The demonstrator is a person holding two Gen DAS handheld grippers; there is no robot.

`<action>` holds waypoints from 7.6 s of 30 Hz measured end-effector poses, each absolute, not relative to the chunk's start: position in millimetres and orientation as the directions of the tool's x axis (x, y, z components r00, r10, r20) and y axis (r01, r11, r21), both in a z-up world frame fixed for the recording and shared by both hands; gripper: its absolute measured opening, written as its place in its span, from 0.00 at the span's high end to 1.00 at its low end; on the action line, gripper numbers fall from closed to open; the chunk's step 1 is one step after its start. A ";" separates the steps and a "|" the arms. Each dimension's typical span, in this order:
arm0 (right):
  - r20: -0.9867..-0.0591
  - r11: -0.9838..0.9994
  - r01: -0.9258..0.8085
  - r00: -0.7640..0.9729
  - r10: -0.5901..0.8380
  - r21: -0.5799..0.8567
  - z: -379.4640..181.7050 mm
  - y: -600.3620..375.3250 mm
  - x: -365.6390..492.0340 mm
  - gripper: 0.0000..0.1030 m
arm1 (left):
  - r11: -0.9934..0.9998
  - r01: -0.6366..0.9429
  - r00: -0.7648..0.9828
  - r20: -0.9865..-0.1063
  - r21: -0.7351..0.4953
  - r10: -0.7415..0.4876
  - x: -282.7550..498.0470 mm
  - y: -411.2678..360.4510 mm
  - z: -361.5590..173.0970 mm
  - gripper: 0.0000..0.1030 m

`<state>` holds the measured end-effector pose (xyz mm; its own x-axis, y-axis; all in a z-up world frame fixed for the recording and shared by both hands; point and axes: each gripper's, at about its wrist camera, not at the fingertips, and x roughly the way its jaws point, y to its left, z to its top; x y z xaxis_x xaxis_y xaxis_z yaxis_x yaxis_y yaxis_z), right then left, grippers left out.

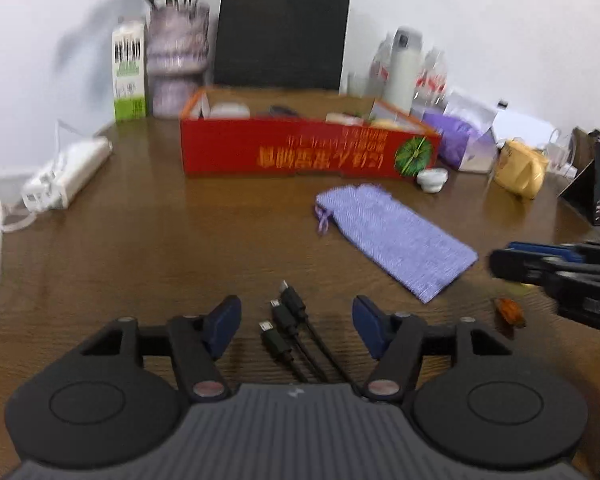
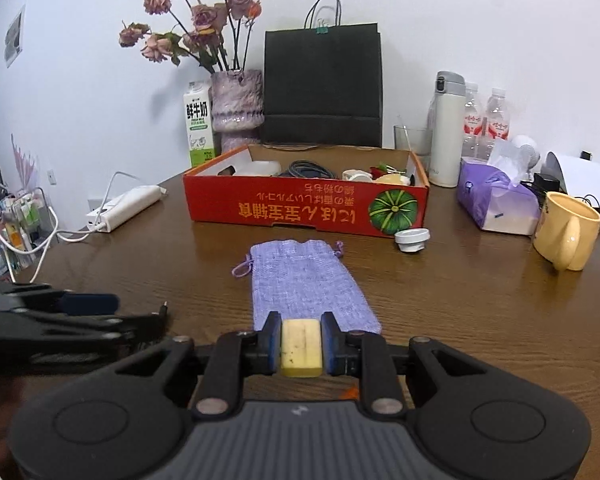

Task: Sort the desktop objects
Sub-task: 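Grasp the black USB cable plug with the left tool while the right tool grasps the yellow block, then carry the cable and yellow block into the cardboard box while both tools open, then move both open tools back toward the lavender pouch and orange object, then grasp the lavender cloth pouch with the left tool while the right tool grasps the orange object, then carry the pouch and orange object into the cardboard box while both tools open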

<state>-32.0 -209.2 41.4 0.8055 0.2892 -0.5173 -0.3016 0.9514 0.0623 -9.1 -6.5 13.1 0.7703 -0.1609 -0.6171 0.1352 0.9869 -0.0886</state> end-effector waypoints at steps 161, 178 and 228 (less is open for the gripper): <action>-0.492 0.964 -0.246 0.829 0.265 0.105 20.7 -239.4 -31.7 0.83 | 0.992 0.122 0.913 -0.389 -0.031 -0.124 -44.3 -32.8 31.5 0.93; -0.330 0.944 -0.313 0.884 0.331 0.109 102.9 -240.0 16.7 0.83 | 0.984 0.177 0.973 -0.151 -0.006 -0.176 10.7 -3.2 150.8 0.93; -0.592 0.975 -0.214 0.778 0.212 0.067 60.6 -200.9 105.7 0.23 | 0.999 0.012 0.760 -0.649 -0.044 -0.038 104.3 -2.7 50.7 0.00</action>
<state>105.7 -200.9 60.6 0.7780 0.2115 -0.5916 -0.2139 0.9745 0.0671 104.3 -2.7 50.7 0.7601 -0.0377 -0.6487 0.0116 0.9989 -0.0444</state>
